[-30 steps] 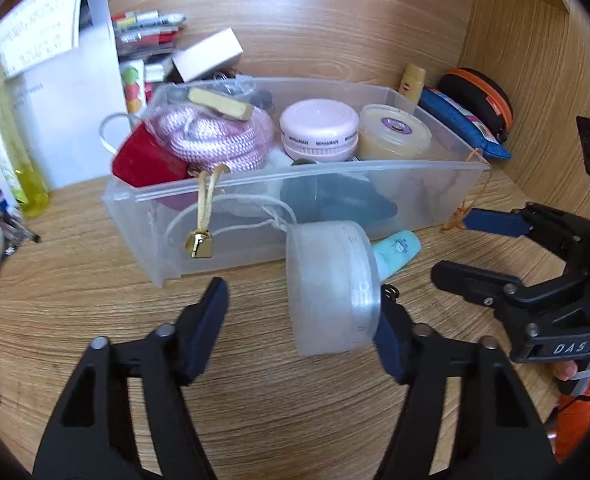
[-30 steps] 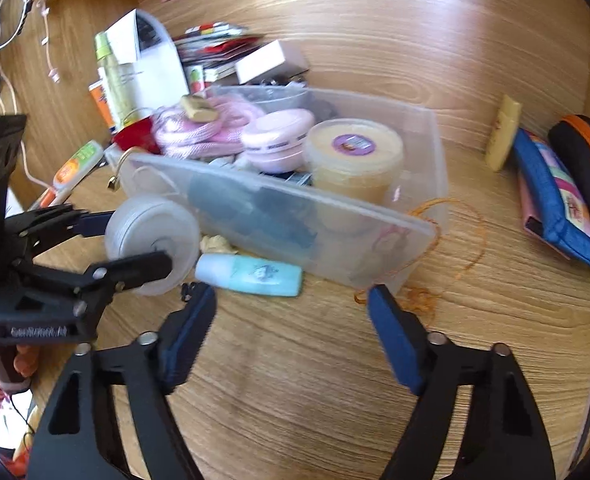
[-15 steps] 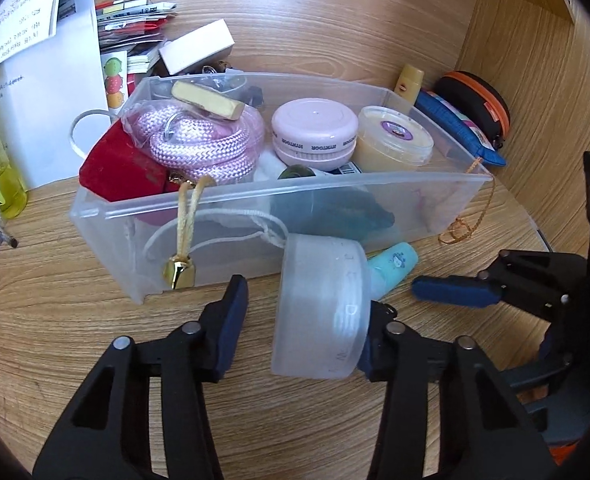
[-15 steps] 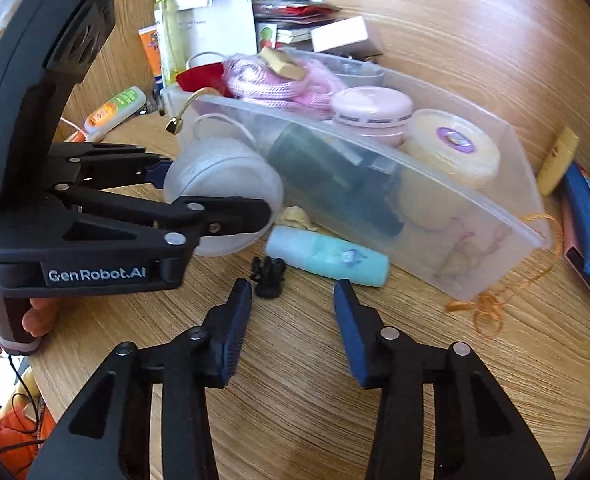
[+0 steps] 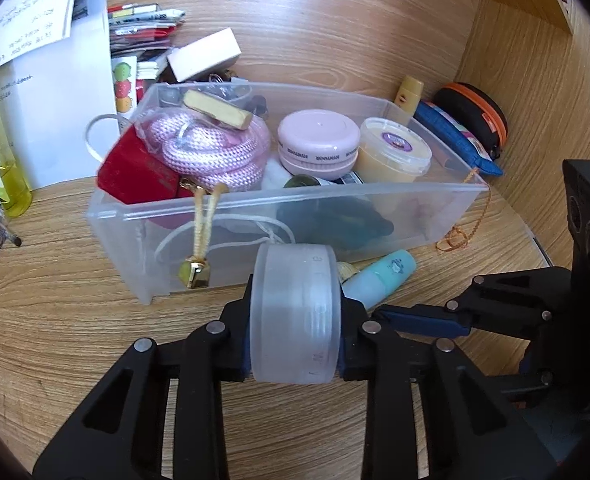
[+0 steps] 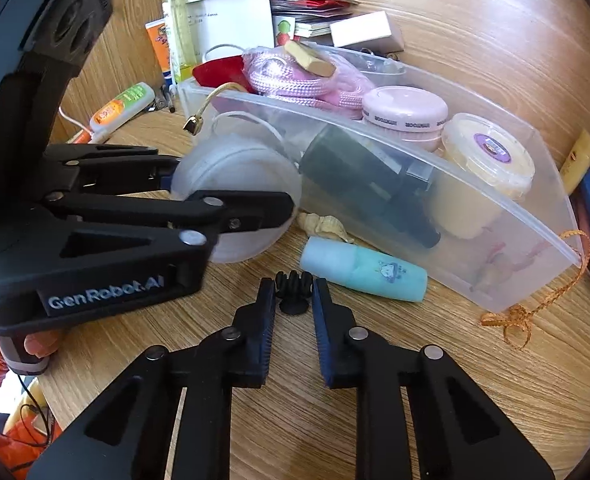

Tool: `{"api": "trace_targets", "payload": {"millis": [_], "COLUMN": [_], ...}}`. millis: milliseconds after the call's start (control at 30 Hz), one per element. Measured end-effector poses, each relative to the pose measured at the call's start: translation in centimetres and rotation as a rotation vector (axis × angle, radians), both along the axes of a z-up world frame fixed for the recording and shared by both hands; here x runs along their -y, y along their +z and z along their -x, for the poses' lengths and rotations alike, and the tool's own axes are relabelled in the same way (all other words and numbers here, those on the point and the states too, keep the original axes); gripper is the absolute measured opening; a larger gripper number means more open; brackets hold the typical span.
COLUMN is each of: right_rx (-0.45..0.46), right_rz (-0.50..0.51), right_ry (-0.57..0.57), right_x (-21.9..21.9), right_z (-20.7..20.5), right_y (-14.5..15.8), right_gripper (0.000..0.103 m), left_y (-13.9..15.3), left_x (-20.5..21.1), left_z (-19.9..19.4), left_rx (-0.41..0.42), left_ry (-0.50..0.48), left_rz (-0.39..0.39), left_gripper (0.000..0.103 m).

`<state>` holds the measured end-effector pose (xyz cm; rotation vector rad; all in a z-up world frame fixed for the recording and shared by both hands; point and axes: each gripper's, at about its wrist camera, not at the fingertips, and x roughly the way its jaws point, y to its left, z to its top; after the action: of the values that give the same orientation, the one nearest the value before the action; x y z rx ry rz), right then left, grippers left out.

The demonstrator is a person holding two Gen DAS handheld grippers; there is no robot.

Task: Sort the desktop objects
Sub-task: 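Grasp the white round container with the left gripper, then lift the white container and carry it over the clear box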

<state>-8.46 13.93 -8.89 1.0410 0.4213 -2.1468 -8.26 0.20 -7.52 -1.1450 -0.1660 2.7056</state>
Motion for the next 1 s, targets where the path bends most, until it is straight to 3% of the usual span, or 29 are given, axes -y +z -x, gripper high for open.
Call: {"api": "trace_targets", "payload": {"millis": [500,733,1000], "right_rx": [-0.091,-0.084,-0.059], "right_rz": [0.097,0.229,0.283], "right_ry": [-0.091,-0.116,-0.129], "right_x": [-1.9,-4.2,-5.5], "right_z": [0.2,0.4,1.0], "right_y": [2.8,4.3,5.2], "right_gripper": [0.017,0.017,0.017], "left_y": [1.8,2.6,4.6], "left_x": [1.2,1.0,1.1], "left_z": [-2.6,-3.5,-4.3], "left_rx": [-0.144,-0.203,-0.241], "left_ry": [0.081,0.086,0.079], "left_rz": [-0.003,0.020,0.032], "left_gripper": [0.029,0.029,0.029]}}
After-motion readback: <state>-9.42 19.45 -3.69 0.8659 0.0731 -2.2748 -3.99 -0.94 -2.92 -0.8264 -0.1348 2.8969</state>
